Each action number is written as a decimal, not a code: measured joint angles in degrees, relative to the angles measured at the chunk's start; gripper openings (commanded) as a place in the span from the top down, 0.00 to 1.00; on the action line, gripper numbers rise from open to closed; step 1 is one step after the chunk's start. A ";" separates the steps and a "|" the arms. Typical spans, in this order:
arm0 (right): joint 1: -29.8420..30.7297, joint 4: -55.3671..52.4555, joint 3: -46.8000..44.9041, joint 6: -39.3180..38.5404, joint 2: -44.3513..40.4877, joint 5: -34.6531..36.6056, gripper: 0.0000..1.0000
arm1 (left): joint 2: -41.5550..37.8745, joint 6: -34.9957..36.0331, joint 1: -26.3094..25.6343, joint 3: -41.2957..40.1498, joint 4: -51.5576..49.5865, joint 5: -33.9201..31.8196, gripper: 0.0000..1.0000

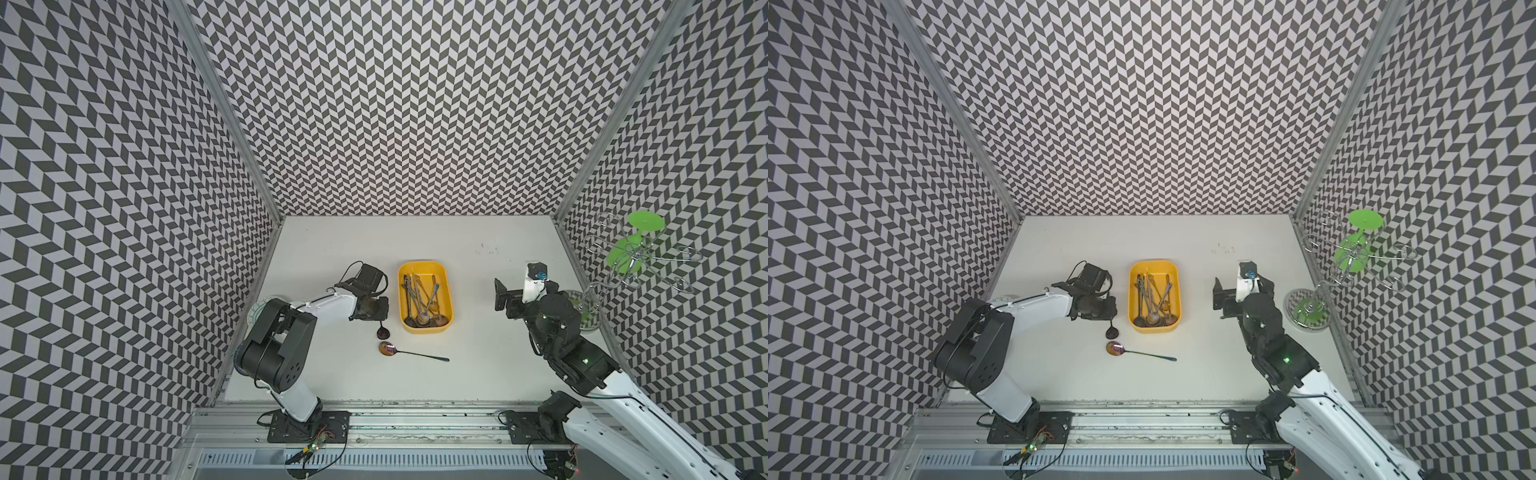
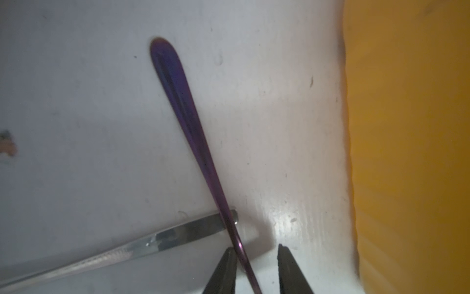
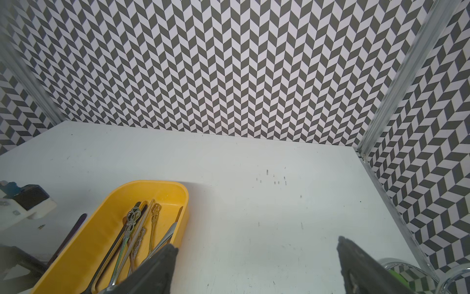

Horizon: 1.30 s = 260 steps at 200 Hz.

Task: Put the spoon into the storage box
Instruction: Pick up the spoon from the center of the board.

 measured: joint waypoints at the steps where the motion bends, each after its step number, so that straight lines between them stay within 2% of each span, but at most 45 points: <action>1: 0.00 0.04 -0.04 -0.02 -0.02 -0.02 0.00 | 0.02 0.02 -0.04 0.00 0.02 -0.04 0.75; 60: 0.00 0.37 -0.63 -0.24 -0.85 0.09 0.00 | 0.46 0.07 -0.39 -0.57 2.16 -1.27 1.00; 154: 0.00 1.11 -0.83 -0.46 -1.42 0.37 0.00 | -0.39 1.03 0.00 -1.60 3.45 -0.57 1.00; 216: 0.00 1.44 -0.83 -0.50 -1.42 0.48 0.00 | -5.09 1.09 3.82 -3.50 2.75 4.42 1.00; 260: 0.00 1.46 -0.83 -0.61 -1.42 0.50 0.00 | -7.89 1.53 4.55 -3.96 2.89 7.19 1.00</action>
